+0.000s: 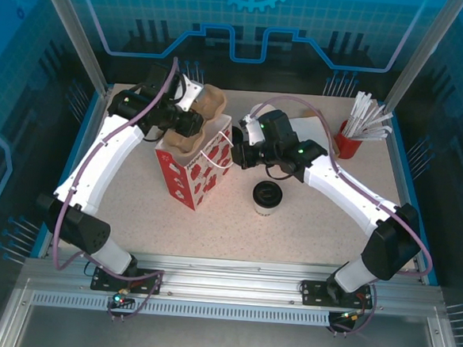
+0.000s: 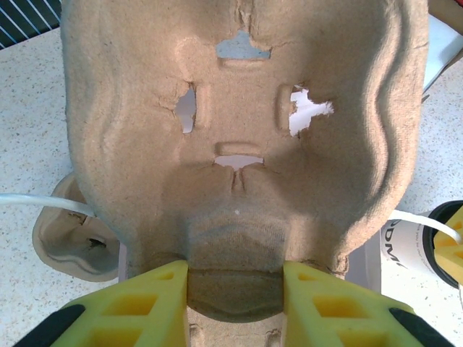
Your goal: Pack the takeout coffee
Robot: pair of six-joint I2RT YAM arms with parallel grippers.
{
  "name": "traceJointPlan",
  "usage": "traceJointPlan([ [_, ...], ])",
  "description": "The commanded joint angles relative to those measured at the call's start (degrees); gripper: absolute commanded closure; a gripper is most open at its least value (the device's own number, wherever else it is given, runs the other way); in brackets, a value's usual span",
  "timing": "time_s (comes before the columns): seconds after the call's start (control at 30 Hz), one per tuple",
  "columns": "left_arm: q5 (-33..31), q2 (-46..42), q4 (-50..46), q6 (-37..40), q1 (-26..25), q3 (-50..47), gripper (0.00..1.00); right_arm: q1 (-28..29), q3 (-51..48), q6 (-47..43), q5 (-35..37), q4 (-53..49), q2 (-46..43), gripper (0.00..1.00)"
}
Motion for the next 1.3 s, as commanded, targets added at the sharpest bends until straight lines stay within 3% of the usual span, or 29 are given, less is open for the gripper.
traceJointPlan([
  [0.0,-0.79,0.33,-1.10,0.73,0.16,0.12,0.67,0.96,0.01,-0.71,0.43,0.52,-1.23,0.85],
  [1.27,-1.32,-3.12,-5.09,-0.06,-0.54,-4.89,0.68,1.65,-2.10,3.76,3.49,3.67,-1.81,0.93],
])
